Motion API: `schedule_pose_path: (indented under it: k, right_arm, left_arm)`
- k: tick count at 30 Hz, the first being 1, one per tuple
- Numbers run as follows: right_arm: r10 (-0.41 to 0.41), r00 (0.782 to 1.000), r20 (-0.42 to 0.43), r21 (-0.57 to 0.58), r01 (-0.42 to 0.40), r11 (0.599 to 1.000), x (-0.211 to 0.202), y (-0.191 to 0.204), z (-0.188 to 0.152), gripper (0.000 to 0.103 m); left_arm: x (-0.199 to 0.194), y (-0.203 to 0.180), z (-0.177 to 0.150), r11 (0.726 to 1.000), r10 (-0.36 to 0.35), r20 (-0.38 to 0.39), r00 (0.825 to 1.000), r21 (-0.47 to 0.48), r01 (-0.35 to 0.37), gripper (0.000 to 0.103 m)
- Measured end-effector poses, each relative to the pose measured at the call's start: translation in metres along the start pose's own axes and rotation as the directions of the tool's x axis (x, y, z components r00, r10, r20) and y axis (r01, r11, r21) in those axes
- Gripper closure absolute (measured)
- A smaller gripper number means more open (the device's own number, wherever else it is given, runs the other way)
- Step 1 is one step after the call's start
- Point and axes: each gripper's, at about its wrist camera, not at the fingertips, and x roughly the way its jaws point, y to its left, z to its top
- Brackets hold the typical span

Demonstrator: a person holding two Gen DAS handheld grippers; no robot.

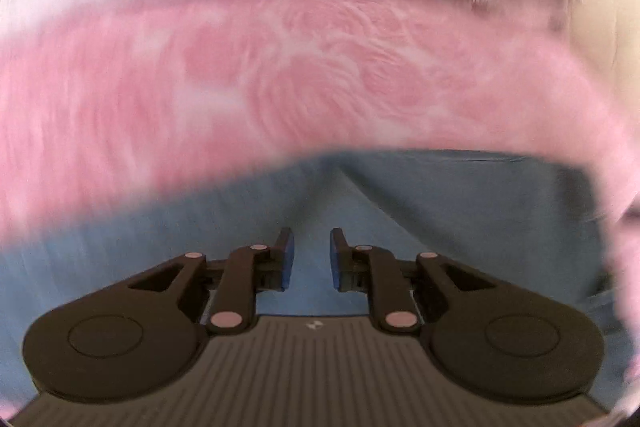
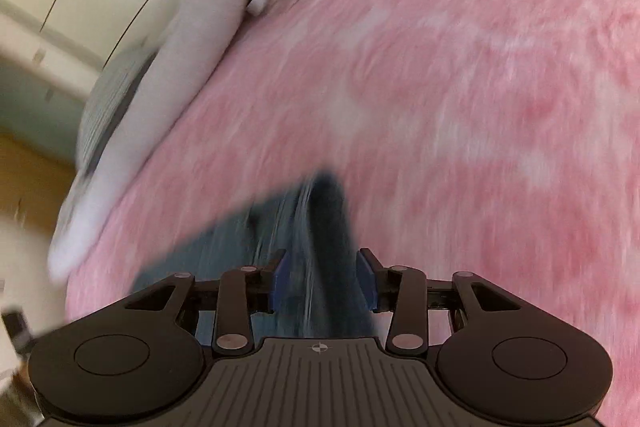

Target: Fold clothes

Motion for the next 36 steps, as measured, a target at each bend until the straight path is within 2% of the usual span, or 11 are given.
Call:
schedule_pose_path:
  k: [6,11,17,20,21,24,25,28,29,31,36]
  right_arm:
    - [-0.003,0.997,-0.081,0.004,0.003,1.000,0.020,-0.002,-0.029,0.062]
    - [0.010,0.998,-0.069,0.030,-0.008,1.000,0.032,-0.004,-0.028,0.062]
    - [0.008,0.998,-0.056,0.048,-0.005,0.999,0.030,-0.006,-0.031,0.062]
    - [-0.003,0.999,-0.044,0.025,0.004,1.000,0.031,-0.002,-0.033,0.072]
    - [-0.013,0.999,-0.037,0.005,0.013,1.000,0.030,0.001,-0.033,0.101]
    - [-0.040,0.999,-0.017,-0.053,0.039,0.998,0.027,0.010,-0.032,0.101]
    - [-0.054,0.998,-0.015,-0.047,0.053,0.997,0.026,0.010,-0.032,0.101]
    - [-0.100,0.994,-0.035,0.000,0.100,0.995,0.035,0.006,-0.034,0.101]
    - [-0.117,0.992,-0.043,0.011,0.118,0.993,0.039,0.006,-0.035,0.100]
    - [-0.136,0.989,-0.050,0.009,0.137,0.991,0.039,0.011,-0.032,0.098]
    - [-0.123,0.992,-0.003,0.014,0.123,0.992,0.010,0.008,-0.038,0.071]
  left_arm:
    - [0.000,0.022,-0.099,0.856,-0.235,-0.032,0.972,-0.481,0.191,0.081]
    - [0.033,0.026,-0.123,0.707,-0.288,0.104,0.952,-0.647,0.285,0.069]
    - [0.056,0.028,-0.134,0.613,-0.266,0.172,0.948,-0.729,0.304,0.070]
    - [0.054,0.016,-0.122,0.650,-0.296,0.210,0.932,-0.671,0.357,0.102]
    - [0.048,0.008,-0.113,0.659,-0.335,0.240,0.911,-0.631,0.408,0.103]
    - [0.016,-0.008,-0.083,0.642,-0.447,0.343,0.826,-0.520,0.563,0.103]
    - [0.009,-0.006,-0.077,0.645,-0.450,0.346,0.823,-0.511,0.568,0.103]
    - [0.023,0.003,-0.074,0.810,-0.238,0.114,0.965,-0.525,0.262,0.101]
    - [0.031,0.000,-0.075,0.868,-0.161,0.025,0.987,-0.473,0.154,0.096]
    - [0.044,-0.016,-0.077,0.955,-0.022,-0.089,0.996,-0.296,-0.006,0.099]
    - [0.038,-0.037,-0.093,0.924,-0.280,-0.048,0.959,-0.282,0.256,0.082]
